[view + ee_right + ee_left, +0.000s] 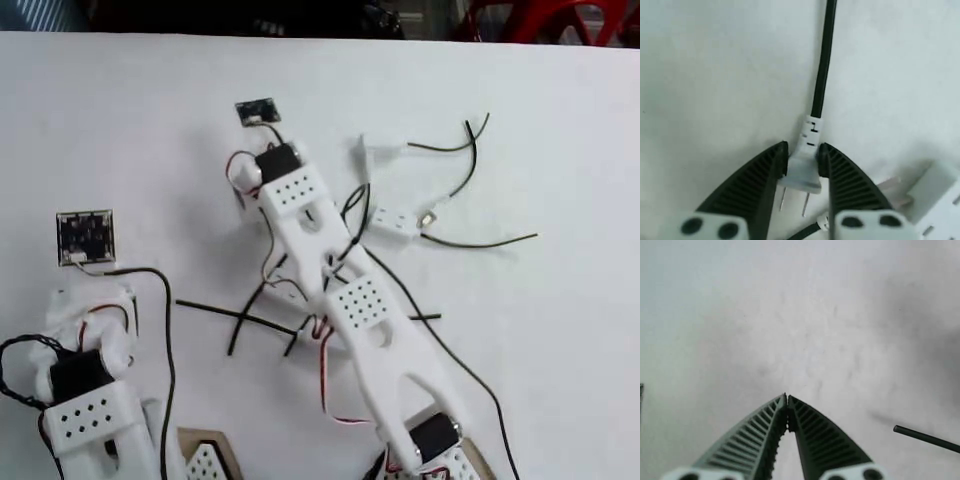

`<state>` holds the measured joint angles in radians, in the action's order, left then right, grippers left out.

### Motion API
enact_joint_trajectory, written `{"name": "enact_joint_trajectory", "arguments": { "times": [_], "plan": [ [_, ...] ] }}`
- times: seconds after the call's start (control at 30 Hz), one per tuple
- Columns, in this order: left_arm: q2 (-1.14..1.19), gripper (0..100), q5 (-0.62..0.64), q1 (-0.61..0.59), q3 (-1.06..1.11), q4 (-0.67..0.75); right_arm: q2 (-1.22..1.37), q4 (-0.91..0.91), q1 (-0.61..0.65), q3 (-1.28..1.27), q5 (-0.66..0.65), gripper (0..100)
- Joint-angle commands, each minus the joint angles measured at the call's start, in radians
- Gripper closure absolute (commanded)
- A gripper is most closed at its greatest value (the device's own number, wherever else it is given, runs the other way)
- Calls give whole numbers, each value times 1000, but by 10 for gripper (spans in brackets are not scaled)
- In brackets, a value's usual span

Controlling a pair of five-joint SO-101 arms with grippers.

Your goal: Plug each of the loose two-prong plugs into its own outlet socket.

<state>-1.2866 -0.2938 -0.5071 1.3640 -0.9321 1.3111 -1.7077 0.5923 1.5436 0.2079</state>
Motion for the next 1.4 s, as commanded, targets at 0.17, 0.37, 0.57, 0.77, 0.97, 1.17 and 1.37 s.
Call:
{"name": "enact_joint_trajectory", "arguments": {
  "times": [0.17,0.37,0.57,0.77,0.97,1.17,1.37],
  "plan": [
    [-15,973,-12,-10,-5,25,-107,-15,-27,20,-20,886],
    [-15,973,-12,-10,-5,25,-125,-18,-27,2,-21,885],
    [-15,973,-14,-10,-5,25,-242,-15,-19,-196,-15,882],
    [-15,973,-14,-8,-5,25,-292,-7,-58,-224,-14,882],
    [-15,973,-14,-7,-5,25,-203,54,-59,-219,-12,882],
    [-15,973,-14,-7,-5,25,-143,61,4,-216,37,882],
    [-15,973,-14,-7,-3,25,-102,74,18,-216,49,882]
  ]
}}
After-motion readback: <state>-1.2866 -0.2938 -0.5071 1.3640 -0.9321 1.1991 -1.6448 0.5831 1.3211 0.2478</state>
